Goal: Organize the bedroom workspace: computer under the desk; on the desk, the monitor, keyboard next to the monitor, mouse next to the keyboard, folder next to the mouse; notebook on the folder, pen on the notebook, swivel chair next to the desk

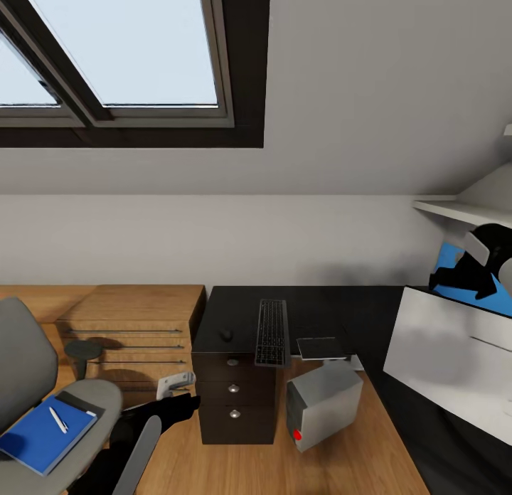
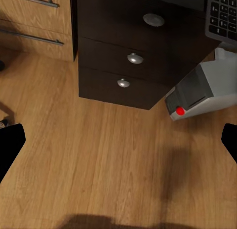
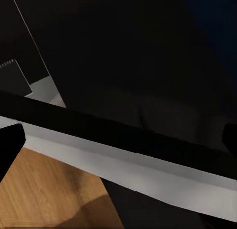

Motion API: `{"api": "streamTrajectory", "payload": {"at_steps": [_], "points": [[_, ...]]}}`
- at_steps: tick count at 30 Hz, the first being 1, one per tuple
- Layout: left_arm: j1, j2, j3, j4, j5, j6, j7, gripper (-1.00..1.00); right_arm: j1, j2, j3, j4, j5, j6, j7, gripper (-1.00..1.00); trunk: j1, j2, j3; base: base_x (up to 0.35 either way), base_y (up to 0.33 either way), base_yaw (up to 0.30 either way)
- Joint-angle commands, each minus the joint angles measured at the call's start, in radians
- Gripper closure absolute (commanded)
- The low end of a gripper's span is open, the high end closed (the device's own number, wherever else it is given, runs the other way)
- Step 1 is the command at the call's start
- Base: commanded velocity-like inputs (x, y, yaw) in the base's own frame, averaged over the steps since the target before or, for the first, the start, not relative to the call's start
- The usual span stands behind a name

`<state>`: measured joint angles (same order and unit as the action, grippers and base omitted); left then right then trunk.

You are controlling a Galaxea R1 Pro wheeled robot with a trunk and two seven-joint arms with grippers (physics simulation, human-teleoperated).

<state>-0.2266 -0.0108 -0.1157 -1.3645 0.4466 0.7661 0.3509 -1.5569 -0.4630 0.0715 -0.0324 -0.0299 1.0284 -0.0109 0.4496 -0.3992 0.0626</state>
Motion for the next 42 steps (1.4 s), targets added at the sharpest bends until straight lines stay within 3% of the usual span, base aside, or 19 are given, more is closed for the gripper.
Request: {"api": "streamTrajectory", "payload": {"at_steps": [1, 14, 42], "points": [[0.000, 0.000, -0.001, -0.001, 0.011, 0.002, 0.010, -1.00, 0.000, 0.000, 0.007, 0.000, -0.004, 0.004, 0.000, -1.00, 0.000, -0.001, 0.000, 0.000, 0.000, 0.000], [0.000, 0.000, -0.001, -0.007, 0.011, 0.001, 0.010, -1.00, 0.000, 0.000, 0.034, 0.006, -0.005, 0.004, 0.002, -1.00, 0.000, -0.001, 0.000, -0.003, 0.000, 0.000], [0.000, 0.000, -0.001, -0.007, 0.011, 0.002, 0.009, -1.00, 0.000, 0.000, 0.050, 0.005, -0.004, 0.004, 0.003, -1.00, 0.000, -0.001, 0.000, -0.143, 0.000, 0.000]]}}
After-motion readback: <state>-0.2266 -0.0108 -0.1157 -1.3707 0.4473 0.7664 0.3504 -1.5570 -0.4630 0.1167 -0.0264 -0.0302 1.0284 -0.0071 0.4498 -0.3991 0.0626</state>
